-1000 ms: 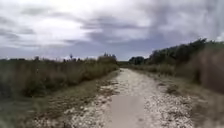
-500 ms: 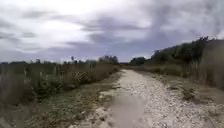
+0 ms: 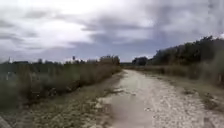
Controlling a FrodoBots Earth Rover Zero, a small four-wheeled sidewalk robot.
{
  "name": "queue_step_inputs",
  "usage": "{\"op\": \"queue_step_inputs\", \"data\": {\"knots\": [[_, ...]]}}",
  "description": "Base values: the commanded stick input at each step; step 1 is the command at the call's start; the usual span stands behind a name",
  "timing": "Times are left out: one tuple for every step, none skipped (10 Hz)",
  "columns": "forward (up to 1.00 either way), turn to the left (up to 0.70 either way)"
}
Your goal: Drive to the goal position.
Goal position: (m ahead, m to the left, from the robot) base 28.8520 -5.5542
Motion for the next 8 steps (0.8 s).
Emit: {"op": "queue_step_inputs", "data": {"knots": [[0.85,-0.34],[0.85,-0.34],[0.85,-0.34],[0.85,-0.26],[0.85,-0.06],[0.85,0.00],[0.85,0.00],[0.85,0.00]]}}
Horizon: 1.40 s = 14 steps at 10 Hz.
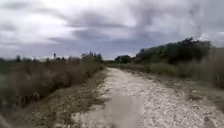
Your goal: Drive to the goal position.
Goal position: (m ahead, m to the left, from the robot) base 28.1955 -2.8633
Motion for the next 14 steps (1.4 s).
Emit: {"op": "queue_step_inputs", "data": {"knots": [[0.85,0.00],[0.85,0.00],[0.85,0.00],[0.85,0.00],[0.85,0.00],[0.85,0.00],[0.85,0.00],[0.85,0.00],[0.85,0.00],[0.85,0.00],[0.85,0.00],[0.85,0.00],[0.85,0.00],[0.85,0.00]]}}
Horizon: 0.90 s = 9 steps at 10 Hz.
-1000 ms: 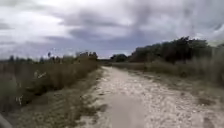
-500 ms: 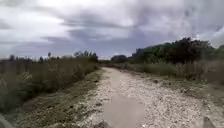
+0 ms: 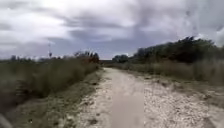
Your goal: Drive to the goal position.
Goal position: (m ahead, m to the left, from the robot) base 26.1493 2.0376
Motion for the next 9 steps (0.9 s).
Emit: {"op": "queue_step_inputs", "data": {"knots": [[0.85,0.00],[0.85,0.00],[0.85,0.00],[0.85,0.00],[0.85,-0.31],[0.85,-0.34],[0.85,-0.33],[0.85,-0.13],[0.85,0.00]]}}
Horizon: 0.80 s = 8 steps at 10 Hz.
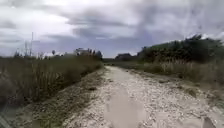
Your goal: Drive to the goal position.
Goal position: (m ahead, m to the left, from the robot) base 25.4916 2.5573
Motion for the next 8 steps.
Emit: {"op": "queue_step_inputs", "data": {"knots": [[0.85,0.00],[0.85,0.00],[0.85,0.00],[0.85,0.00],[0.85,0.00],[0.85,0.00],[0.85,0.00],[0.85,0.00]]}}
